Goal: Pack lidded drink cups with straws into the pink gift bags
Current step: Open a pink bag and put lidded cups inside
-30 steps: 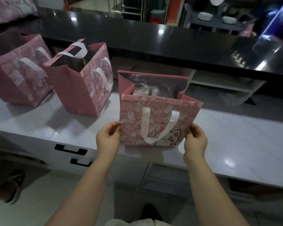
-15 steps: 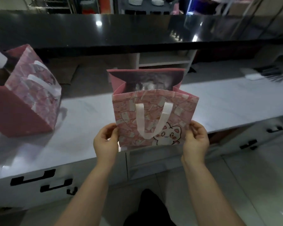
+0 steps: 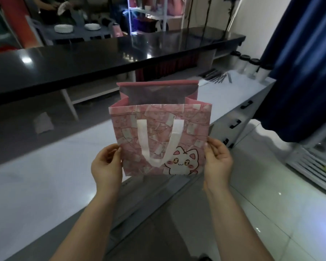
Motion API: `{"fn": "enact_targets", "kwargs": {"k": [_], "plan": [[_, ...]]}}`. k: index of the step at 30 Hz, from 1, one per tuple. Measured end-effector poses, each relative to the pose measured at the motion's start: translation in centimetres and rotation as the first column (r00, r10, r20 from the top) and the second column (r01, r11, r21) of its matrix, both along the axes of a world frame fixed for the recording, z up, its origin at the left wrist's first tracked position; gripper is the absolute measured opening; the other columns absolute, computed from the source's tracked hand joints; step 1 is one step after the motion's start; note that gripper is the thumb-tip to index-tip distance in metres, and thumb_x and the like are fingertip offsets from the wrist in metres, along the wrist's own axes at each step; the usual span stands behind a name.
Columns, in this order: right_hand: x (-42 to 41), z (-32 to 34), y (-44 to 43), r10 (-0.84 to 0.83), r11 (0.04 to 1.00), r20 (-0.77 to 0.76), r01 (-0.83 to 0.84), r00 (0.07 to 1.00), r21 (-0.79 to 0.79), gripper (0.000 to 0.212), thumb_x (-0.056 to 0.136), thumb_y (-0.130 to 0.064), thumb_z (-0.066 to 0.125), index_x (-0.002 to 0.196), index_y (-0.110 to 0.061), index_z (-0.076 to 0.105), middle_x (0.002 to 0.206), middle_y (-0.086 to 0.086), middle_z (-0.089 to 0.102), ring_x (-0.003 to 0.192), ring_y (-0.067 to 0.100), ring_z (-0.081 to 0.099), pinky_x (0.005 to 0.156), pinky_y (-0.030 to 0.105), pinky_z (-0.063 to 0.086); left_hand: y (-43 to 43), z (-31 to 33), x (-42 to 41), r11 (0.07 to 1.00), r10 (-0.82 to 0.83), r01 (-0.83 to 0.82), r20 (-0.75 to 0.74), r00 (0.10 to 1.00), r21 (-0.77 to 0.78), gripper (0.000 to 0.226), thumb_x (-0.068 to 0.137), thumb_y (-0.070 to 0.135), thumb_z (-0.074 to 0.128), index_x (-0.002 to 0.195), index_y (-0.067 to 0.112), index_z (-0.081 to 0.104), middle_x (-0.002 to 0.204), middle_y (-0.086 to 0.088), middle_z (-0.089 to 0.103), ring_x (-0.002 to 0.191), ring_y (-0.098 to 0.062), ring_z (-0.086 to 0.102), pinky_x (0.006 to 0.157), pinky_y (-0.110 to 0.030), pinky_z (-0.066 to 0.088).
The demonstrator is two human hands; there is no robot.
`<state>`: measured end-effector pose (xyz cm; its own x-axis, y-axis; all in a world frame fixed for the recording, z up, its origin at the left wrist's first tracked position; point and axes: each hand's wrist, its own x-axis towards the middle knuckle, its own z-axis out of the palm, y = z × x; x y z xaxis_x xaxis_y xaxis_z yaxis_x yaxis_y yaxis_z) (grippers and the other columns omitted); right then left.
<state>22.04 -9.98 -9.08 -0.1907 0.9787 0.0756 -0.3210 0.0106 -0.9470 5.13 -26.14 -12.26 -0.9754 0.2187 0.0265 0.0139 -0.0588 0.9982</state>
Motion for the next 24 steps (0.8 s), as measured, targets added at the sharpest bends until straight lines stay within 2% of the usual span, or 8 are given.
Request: {"fn": "enact_targets", "kwargs": {"k": [5,8,11,16,19,24], "plan": [[4.4,1.6,6.9,-0.023,0.999,0.022,0.022,0.999,0.039,0.021,0.092,-0.002,0.061,0.092,-0.022,0.069,0.087,-0.005,0.076,0.080,0.010,0.072,0.065,0.022,0.057,9.0,1.1,3.0,0.996,-0.070,0.070,-0.009,0.998,0.049,0.015,0.094,0.018,0.064,0.089,0.031,0.071,0.092,0.000,0.072,0.089,-0.021,0.070,0.075,-0.037,0.060],[7.4,3.2,12.5,-0.023,0.998,0.027,0.022,0.999,0.057,0.020,0.092,-0.003,0.062,0.094,-0.021,0.070,0.092,-0.001,0.076,0.086,0.016,0.072,0.072,0.030,0.060,14.8,2.3,5.1,0.990,-0.119,0.121,-0.028,0.993,0.076,0.017,0.095,0.019,0.063,0.088,0.033,0.071,0.090,0.002,0.072,0.087,-0.017,0.071,0.072,-0.033,0.059],[10.2,3.8,18.3,0.025,0.997,0.047,-0.028,0.999,0.072,0.022,0.092,0.001,0.060,0.097,-0.019,0.069,0.091,-0.005,0.076,0.084,0.012,0.072,0.067,0.023,0.057,20.5,2.7,6.7,0.985,-0.147,0.150,-0.034,0.989,0.085,0.018,0.095,0.019,0.063,0.087,0.034,0.071,0.090,0.001,0.073,0.087,-0.018,0.071,0.072,-0.035,0.060],[13.8,2.0,25.9,0.126,0.992,0.144,-0.129,0.981,0.010,0.035,0.089,0.012,0.055,0.098,-0.019,0.066,0.086,-0.009,0.075,0.080,0.003,0.070,0.061,0.015,0.053,28.5,0.0,9.5,0.987,-0.156,0.156,0.004,0.988,0.026,0.021,0.094,0.016,0.063,0.086,0.033,0.072,0.091,-0.002,0.073,0.090,-0.024,0.070,0.082,-0.051,0.058],[14.9,1.4,30.2,0.130,0.991,0.145,-0.126,0.981,-0.033,0.038,0.090,0.013,0.053,0.100,-0.021,0.067,0.090,-0.009,0.075,0.084,0.004,0.070,0.063,0.018,0.055,33.0,-0.5,10.7,0.988,-0.154,0.154,0.061,0.986,-0.001,0.021,0.094,0.016,0.063,0.085,0.032,0.072,0.089,0.000,0.073,0.088,-0.022,0.070,0.081,-0.050,0.059],[14.4,0.7,36.7,0.156,0.987,0.099,-0.150,0.983,-0.060,0.032,0.089,0.004,0.061,0.106,-0.022,0.066,0.095,-0.013,0.075,0.089,0.003,0.070,0.065,0.018,0.055,38.6,-0.4,10.7,0.993,-0.118,0.119,0.073,0.990,-0.008,0.012,0.094,0.016,0.063,0.093,0.025,0.072,0.093,-0.003,0.073,0.091,-0.022,0.070,0.082,-0.048,0.059]]}}
